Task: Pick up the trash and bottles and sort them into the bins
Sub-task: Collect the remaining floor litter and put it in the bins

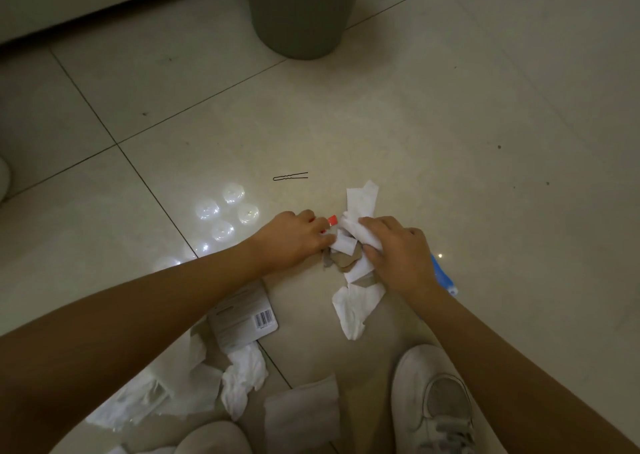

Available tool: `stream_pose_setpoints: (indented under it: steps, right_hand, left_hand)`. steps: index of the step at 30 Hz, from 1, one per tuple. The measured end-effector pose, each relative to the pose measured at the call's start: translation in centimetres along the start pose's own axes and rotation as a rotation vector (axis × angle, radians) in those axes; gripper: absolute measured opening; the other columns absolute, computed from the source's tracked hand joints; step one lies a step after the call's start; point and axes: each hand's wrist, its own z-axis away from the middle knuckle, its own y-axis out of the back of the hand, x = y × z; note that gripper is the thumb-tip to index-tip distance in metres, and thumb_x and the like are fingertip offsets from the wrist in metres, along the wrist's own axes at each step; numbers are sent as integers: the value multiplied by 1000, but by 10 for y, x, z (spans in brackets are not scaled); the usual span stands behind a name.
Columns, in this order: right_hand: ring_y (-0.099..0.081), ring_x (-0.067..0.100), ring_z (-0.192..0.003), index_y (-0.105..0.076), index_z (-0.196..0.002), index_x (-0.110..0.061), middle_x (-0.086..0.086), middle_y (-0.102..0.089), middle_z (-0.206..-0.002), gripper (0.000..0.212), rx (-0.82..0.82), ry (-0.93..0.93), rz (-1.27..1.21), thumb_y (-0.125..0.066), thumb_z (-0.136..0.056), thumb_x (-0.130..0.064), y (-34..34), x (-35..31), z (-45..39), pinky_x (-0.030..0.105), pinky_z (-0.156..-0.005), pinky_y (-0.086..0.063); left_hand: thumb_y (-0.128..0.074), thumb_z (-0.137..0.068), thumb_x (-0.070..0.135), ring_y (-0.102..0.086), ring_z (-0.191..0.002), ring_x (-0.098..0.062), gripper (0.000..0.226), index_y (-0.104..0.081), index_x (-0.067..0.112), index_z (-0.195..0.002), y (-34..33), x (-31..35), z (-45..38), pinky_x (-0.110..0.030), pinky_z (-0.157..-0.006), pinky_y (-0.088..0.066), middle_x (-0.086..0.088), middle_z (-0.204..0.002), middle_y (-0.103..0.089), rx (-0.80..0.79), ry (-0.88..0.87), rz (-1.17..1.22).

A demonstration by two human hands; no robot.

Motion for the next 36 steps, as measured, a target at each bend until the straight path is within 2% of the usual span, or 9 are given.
stream_pose_setpoints:
  steps: [2, 6, 9, 12, 17, 20, 23, 33, 36]
  right_hand:
    - [-64, 33, -75, -63, -117, -13, 11, -66, -101, 38, 76, 1, -92, -68, -80, -11, -1, -1, 0, 43, -71, -48]
    - [-64, 31, -78, -65, -114, -16, 8, -68, -97, 35, 169, -49, -195, -65, -80, -8, 4, 0, 1, 46, -73, -51]
    - [-65, 28, -81, -66, -114, -16, 7, -69, -99, 33, 266, -77, -225, -64, -82, -8, 11, 4, 5, 44, -74, -52]
    - [-65, 23, -87, -64, -118, -14, 6, -69, -106, 34, 340, -145, -297, -63, -84, -8, 19, 10, 7, 35, -77, -51]
    - [-65, 19, -88, -63, -120, -14, 4, -68, -110, 35, 414, -230, -338, -64, -85, -9, 25, 17, 5, 25, -75, -48]
    - [-65, 20, -76, -65, -116, -14, 4, -69, -103, 35, 468, -109, -264, -66, -82, -6, 30, 14, 3, 34, -67, -53]
    - [-64, 20, -77, -64, -116, -16, 2, -68, -103, 38, 491, 6, -179, -67, -79, -6, 35, 5, -2, 41, -65, -51]
    - [-60, 16, -89, -63, -117, -21, -2, -63, -111, 39, 514, 215, -118, -61, -80, -13, 62, -69, -36, 27, -79, -36]
    - [-59, 16, -91, -63, -117, -20, -1, -63, -110, 40, 536, 335, -117, -65, -79, -10, 75, -108, -55, 29, -78, -39]
  left_hand:
    - [-80, -60, 8, -57, -58, -23, 27, -70, 18, -82, 4, 1, -3, -19, -42, -25, -5, -78, -64, 22, 22, 19]
    - [-80, -53, -6, -55, -50, -24, 31, -69, 13, -76, 12, -4, -10, -19, -40, -30, -6, -67, -59, 19, 87, 134]
    - [-75, -61, -6, -59, -56, -29, 29, -68, 12, -82, 21, -18, -9, -24, -40, -34, -8, -71, -61, 62, 200, 172]
    - [-70, -71, -4, -63, -66, -29, 29, -71, 14, -94, 37, -27, -11, -27, -45, -41, -7, -85, -67, 202, 317, 253]
    - [-73, -76, 1, -61, -65, -30, 27, -70, 11, -100, 48, -23, -25, -32, -43, -48, -14, -95, -67, 249, 126, 123]
    - [-61, -86, 5, -63, -66, -28, 17, -70, 10, -99, 56, -31, -24, -30, -42, -48, -14, -95, -68, 308, 48, 34]
    - [-53, -91, 9, -64, -69, -27, 21, -69, 9, -104, 60, -41, -12, -32, -45, -50, -14, -97, -67, 342, 7, -22]
    - [-32, -101, 10, -66, -78, -28, 39, -70, 9, -110, 110, -66, 59, -31, -51, -52, -15, -103, -68, 412, 196, -138]
    - [-49, -93, 8, -67, -85, -31, 29, -68, 8, -114, 138, -78, 94, -35, -59, -55, -18, -108, -67, 404, 268, -197]
